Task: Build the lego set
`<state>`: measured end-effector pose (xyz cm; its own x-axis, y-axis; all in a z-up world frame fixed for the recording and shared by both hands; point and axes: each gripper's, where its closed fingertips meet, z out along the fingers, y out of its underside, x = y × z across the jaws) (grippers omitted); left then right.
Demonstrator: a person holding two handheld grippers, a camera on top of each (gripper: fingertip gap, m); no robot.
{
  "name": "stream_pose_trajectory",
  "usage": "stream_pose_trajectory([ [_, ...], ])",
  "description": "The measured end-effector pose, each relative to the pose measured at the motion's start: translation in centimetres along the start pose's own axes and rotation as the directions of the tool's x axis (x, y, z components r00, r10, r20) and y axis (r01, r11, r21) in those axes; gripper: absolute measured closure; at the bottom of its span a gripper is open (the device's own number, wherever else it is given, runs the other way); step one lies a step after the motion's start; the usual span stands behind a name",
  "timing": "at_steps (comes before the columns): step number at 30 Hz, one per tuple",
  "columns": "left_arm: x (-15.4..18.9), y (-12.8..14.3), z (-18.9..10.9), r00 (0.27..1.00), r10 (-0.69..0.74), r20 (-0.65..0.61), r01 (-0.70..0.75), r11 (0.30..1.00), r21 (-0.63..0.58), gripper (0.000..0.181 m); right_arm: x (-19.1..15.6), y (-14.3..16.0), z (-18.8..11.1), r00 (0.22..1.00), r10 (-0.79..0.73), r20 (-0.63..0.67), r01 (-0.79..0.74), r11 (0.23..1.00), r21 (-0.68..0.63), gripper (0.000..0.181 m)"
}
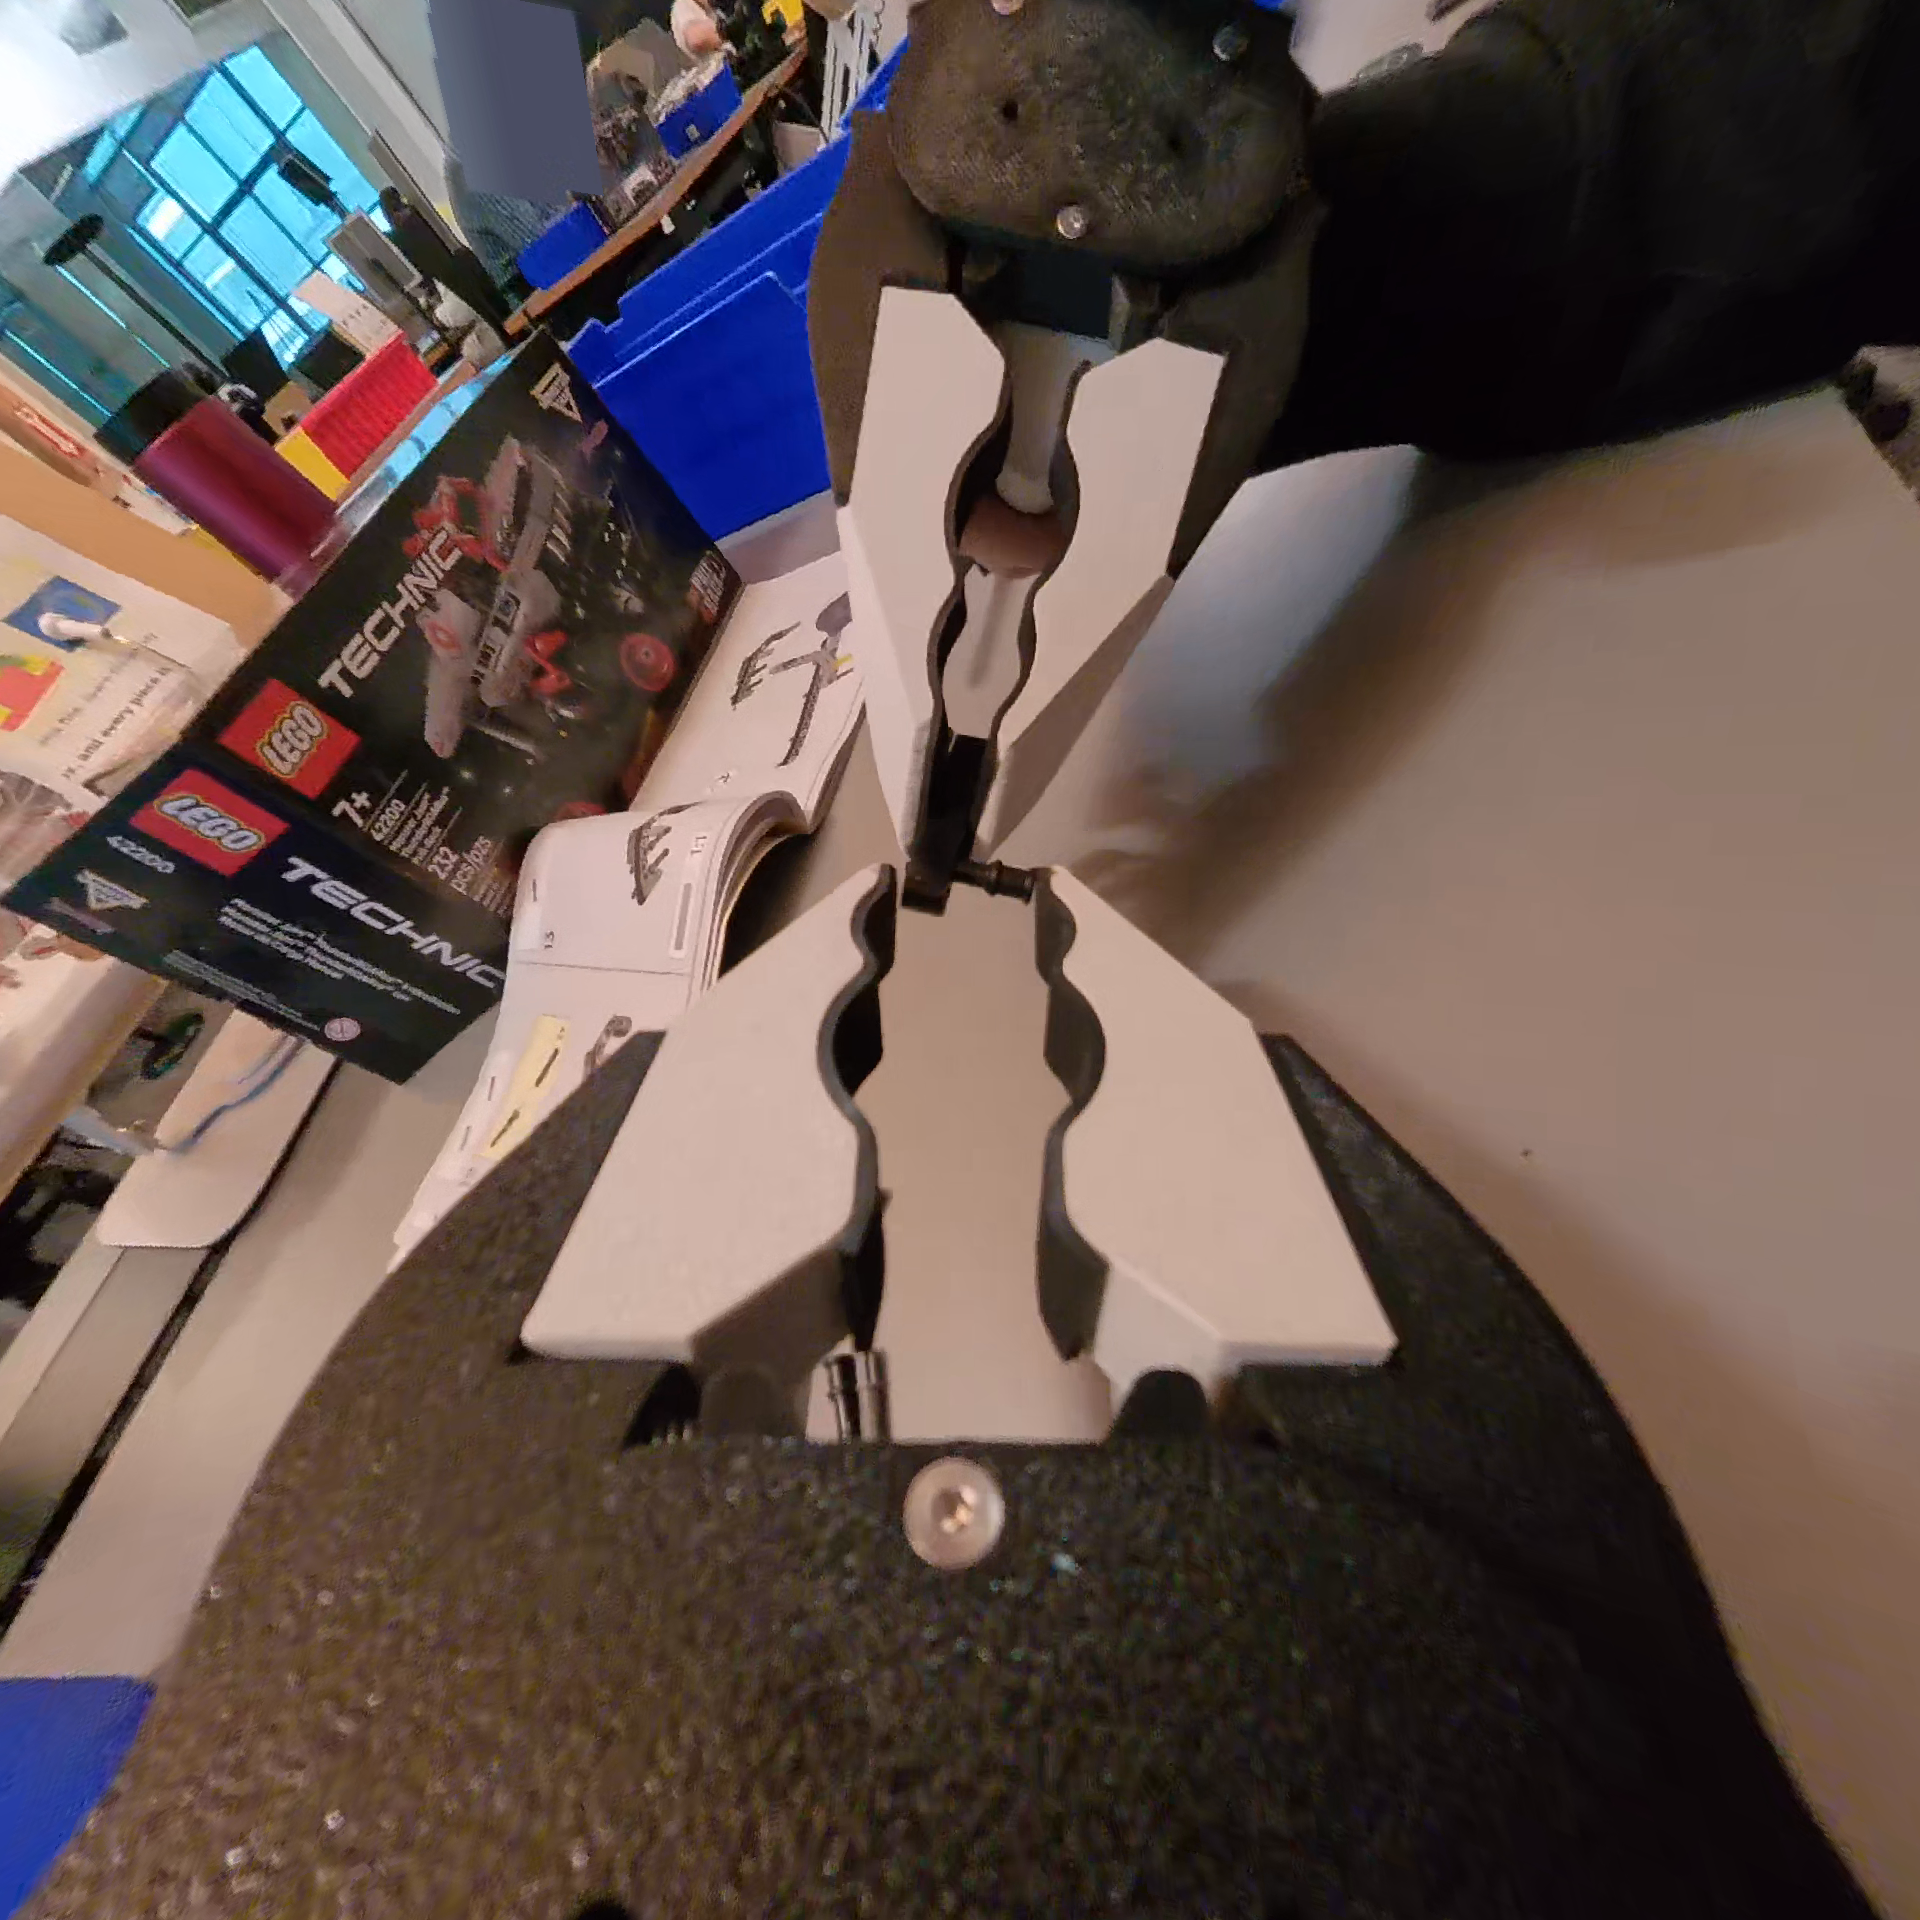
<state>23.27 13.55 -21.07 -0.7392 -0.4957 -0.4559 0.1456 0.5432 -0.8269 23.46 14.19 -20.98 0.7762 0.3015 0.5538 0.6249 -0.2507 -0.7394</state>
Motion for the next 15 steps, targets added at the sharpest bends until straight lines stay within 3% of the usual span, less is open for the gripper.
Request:
stream_pose_trajectory([
  [5, -0.28, 0.19, 0.27, 0.995, 0.084, 0.051, -0.082, 0.996, -0.043, 0.153, 0.02, 0.5, 0.01, 1.0, -0.011, 0.0, 0.011, 1.0, -0.025, 0.176],
  [15, -0.51, 0.1, 0.34, 0.99, 0.117, 0.073, -0.112, 0.991, -0.07, 0.156, 0.37, 0.53, -0.2, 1.0, 0.005, -0.012, -0.006, 1.0, -0.02, 0.176],
])
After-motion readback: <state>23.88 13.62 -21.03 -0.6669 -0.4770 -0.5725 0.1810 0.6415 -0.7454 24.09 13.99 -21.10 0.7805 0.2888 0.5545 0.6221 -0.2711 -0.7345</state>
